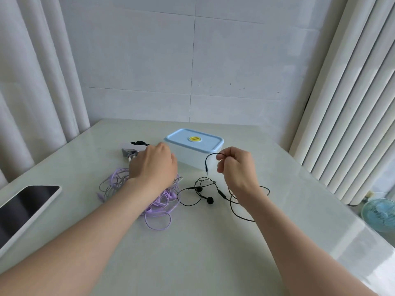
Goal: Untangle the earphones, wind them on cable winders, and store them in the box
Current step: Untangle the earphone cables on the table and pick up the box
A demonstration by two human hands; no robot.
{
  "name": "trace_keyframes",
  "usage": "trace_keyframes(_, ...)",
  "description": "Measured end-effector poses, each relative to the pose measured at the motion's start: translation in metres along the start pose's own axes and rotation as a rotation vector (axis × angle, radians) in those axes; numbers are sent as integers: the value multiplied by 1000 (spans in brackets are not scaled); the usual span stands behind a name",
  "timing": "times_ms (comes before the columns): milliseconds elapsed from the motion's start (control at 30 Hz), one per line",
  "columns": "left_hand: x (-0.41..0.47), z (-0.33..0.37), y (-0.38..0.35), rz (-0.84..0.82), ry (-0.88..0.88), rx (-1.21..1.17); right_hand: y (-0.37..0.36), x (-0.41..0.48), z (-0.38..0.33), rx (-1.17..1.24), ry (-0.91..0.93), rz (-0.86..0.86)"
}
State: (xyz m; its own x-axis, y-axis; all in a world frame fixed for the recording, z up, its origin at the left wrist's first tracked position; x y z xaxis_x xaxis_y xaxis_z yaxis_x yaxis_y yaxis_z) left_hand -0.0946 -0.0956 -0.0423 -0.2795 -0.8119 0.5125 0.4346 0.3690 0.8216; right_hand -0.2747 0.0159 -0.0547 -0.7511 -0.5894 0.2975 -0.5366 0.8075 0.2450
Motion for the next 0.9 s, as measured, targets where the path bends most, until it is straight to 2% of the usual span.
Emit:
trace_keyframes(167, 11, -5, -30, -157, 79, 74, -3, -6, -6, 69, 87, -47)
trace_keyframes(300, 12, -1, -41, -134, 88, 146, -9, -6, -4, 84, 122, -39)
trace_keyframes(400, 11, 1, -36, -96, 100, 147, -14, -10, -5, 13, 228, -44)
trace_keyframes(500, 8, 3, -30, -77, 80, 99, -19, -15, -5, -197, 429, -16)
trace_keyframes(667, 5, -10, -16, 7, 83, -46, -27, -20, -5, -309, 615, 8)
trace_keyframes(800, -5, -11, 4, 204, 0, -65, -24, -27, -13, -222, 719, 121)
trace_keyframes(900, -14, -6, 19, 332, -59, -223, -19, -34, -25, -149, 769, 234)
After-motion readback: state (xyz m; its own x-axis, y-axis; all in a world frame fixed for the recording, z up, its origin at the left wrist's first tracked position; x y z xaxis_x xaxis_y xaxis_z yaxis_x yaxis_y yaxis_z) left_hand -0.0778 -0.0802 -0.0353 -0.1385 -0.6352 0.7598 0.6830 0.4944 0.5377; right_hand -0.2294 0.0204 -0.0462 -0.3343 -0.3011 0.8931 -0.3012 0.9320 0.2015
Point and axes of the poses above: each hand's wrist, its own x-axis towards the middle knuckle, its own y-axis out of the back of the hand, z = x × y, the point moved 5 cm from there along x, towards the middle knuckle, and after that the axes turned 9 degrees about z, right-handed, at the moved point
